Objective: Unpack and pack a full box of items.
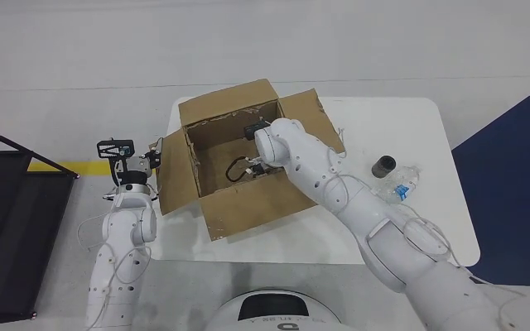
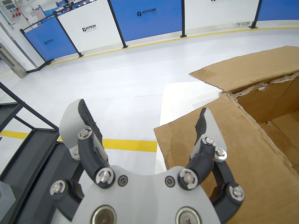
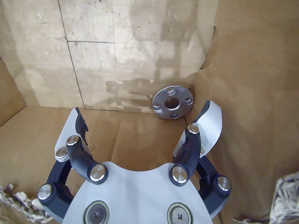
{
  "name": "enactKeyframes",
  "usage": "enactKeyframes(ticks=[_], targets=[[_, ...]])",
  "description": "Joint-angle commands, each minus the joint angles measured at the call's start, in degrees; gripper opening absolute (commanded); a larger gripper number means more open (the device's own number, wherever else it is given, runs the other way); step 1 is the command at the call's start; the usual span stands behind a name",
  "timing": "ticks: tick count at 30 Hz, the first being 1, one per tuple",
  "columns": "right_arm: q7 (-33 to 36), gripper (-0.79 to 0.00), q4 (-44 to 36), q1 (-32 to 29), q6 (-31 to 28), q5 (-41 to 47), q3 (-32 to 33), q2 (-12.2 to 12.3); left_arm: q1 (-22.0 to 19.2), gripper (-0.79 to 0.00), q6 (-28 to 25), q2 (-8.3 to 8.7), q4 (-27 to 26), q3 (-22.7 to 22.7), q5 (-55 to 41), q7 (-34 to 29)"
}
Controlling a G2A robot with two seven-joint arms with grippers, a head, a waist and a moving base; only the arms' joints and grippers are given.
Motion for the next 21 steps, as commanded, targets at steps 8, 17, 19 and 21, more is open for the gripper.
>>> enactKeyframes(ticks=[8, 17, 19, 21], targets=[[-2.8, 0.0, 5.9, 1.2, -0.7, 1.3, -0.9, -2.0, 0.0, 0.0, 0.0, 0.0, 0.0, 0.0, 0.0, 0.0], [-6.5, -0.209, 7.3, 1.0, -10.1, 7.8, -0.6, -4.0, 0.0, 0.0, 0.0, 0.0, 0.0, 0.0, 0.0, 0.0], [-8.2, -0.299, 6.3, 0.8, -12.5, 9.4, 0.2, -4.0, 0.0, 0.0, 0.0, 0.0, 0.0, 0.0, 0.0, 0.0], [-10.0, -0.299, 5.0, 0.4, -13.6, 9.5, 1.2, -3.7, 0.0, 0.0, 0.0, 0.0, 0.0, 0.0, 0.0, 0.0]])
